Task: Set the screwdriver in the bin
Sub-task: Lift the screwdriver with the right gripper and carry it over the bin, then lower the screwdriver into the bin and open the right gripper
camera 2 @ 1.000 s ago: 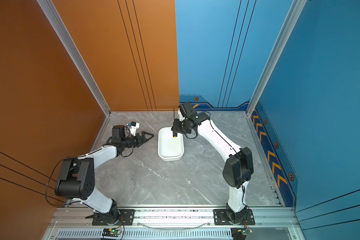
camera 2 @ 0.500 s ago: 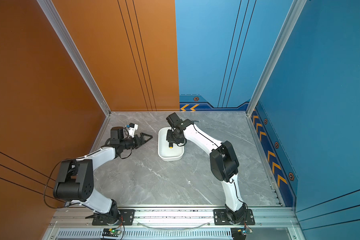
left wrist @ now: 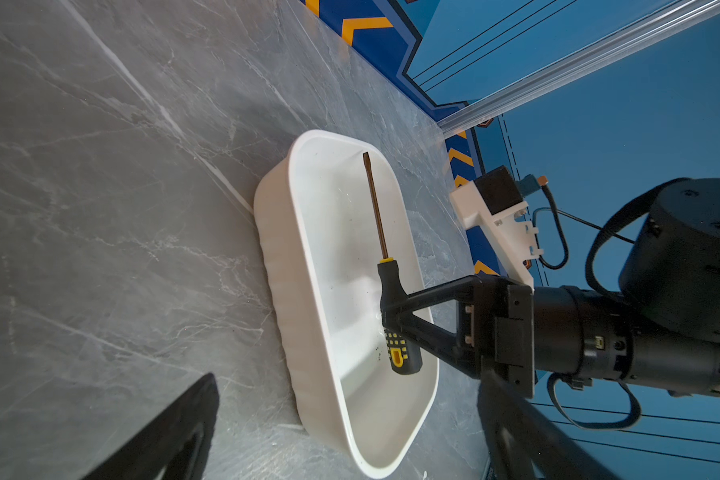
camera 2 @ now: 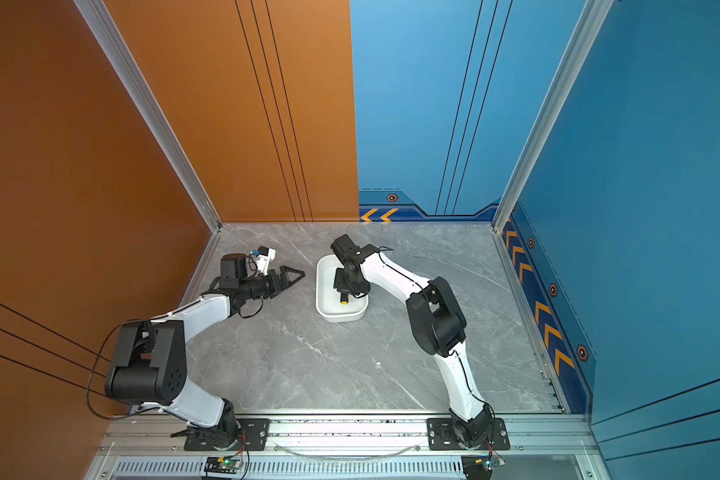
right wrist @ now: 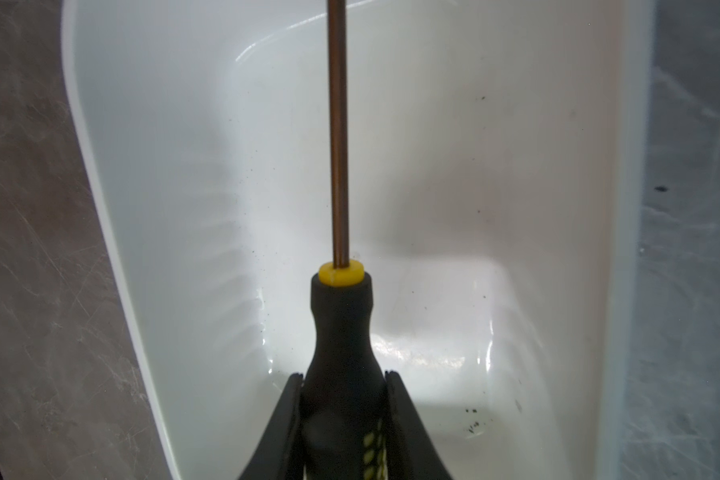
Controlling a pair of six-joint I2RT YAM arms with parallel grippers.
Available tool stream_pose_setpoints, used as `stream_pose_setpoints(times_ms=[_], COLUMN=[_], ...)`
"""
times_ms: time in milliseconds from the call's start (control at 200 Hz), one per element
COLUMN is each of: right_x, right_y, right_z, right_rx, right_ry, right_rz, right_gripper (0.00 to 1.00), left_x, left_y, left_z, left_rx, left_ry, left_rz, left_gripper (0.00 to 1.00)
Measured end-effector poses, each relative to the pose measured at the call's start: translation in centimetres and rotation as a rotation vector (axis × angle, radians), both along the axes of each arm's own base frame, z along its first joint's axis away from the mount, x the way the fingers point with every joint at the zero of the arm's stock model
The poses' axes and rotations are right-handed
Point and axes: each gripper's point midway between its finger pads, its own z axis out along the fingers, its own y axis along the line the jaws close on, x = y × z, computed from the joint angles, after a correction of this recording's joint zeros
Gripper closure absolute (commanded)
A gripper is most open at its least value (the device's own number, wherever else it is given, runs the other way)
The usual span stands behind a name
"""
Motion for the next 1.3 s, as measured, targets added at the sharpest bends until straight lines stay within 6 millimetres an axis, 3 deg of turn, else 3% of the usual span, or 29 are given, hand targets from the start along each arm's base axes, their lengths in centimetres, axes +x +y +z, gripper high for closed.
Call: stream_pose_setpoints(times_ms=[295, 516, 666, 1196, 1301], right_x=[-0.2, -0.5, -0.3, -0.1, -0.2], right_y=[-0.1, -0.1, 0.1, 0.2, 0.1], right_z=[-2.7, -4.6, -4.4, -4.4, -4.2], right_rx=[-0.033, -0.055, -0.049, -0.046, -0.052], right_ry=[0.043, 0.07, 0.063, 0.057, 0.054], right_rz=[0.0, 0.004, 0.005, 0.006, 0.008], right_gripper=[1.0, 0.85, 0.75, 0.57, 0.46], left_x=[0.0, 0.0, 0.0, -0.2, -0.2], left_y=[0.0, 0.0, 0.1, 0.6, 1.3], left_z=[0.0, 0.0, -0.2, -0.7, -0.8], left_rx=[0.008, 0.008, 0.011, 0.014, 0.033], left_ry=[-0.009, -0.009, -0.007, 0.01, 0.016], left_rz=[-0.005, -0.005, -0.002, 0.012, 0.038], left_gripper=[0.02, 0.02, 0.02, 0.02, 0.02])
